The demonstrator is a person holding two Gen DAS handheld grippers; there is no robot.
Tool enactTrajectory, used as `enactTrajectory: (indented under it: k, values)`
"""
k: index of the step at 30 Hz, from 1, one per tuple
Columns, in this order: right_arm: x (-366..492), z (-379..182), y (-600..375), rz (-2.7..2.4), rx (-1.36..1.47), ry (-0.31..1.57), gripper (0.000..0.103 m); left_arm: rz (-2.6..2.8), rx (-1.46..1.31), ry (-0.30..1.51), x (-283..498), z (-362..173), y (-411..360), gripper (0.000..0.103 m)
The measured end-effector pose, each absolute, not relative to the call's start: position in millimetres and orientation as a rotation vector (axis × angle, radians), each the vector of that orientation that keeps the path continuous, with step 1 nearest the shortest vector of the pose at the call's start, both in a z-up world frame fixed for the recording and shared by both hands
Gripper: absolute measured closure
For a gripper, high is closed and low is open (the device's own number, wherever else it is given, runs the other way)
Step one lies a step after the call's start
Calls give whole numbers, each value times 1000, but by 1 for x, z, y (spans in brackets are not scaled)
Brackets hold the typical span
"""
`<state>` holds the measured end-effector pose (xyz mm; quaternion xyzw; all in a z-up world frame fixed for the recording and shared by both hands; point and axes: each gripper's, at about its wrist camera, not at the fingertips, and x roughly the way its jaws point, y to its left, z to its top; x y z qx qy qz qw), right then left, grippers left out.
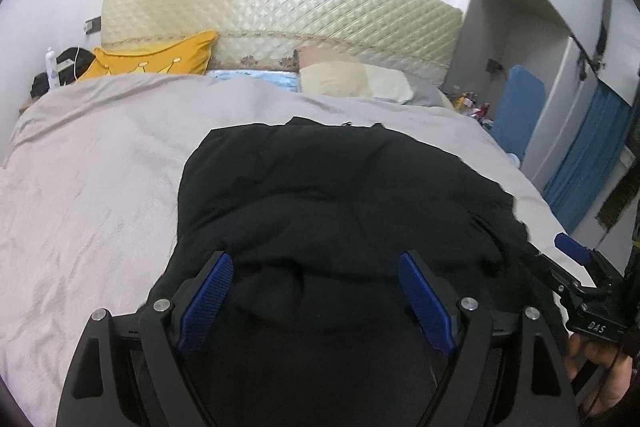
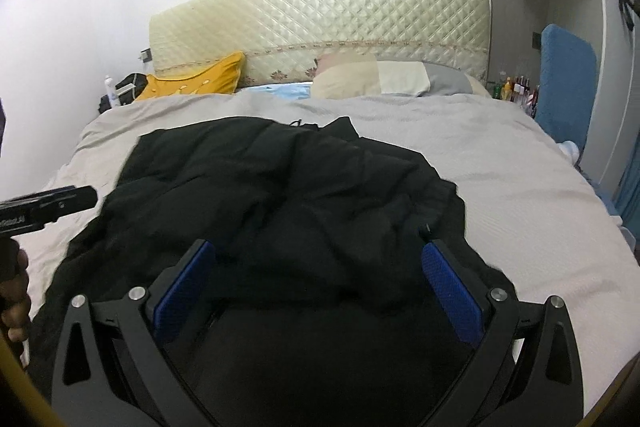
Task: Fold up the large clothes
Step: 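Grasp the jacket hem with both grippers and fold it toward the collar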
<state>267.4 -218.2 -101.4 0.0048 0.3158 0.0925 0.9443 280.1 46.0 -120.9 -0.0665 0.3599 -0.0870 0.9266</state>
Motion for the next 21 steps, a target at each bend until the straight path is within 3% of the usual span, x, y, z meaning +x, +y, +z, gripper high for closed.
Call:
enactTrajectory:
  k: [10, 21]
  values:
    - [149, -81, -218, 196, -21, 594, 0, -236, -168, 717, 192, -106, 58, 18]
    - [106, -84, -246, 157, -22, 669, 0, -224, -220, 762, 164, -126, 72, 18]
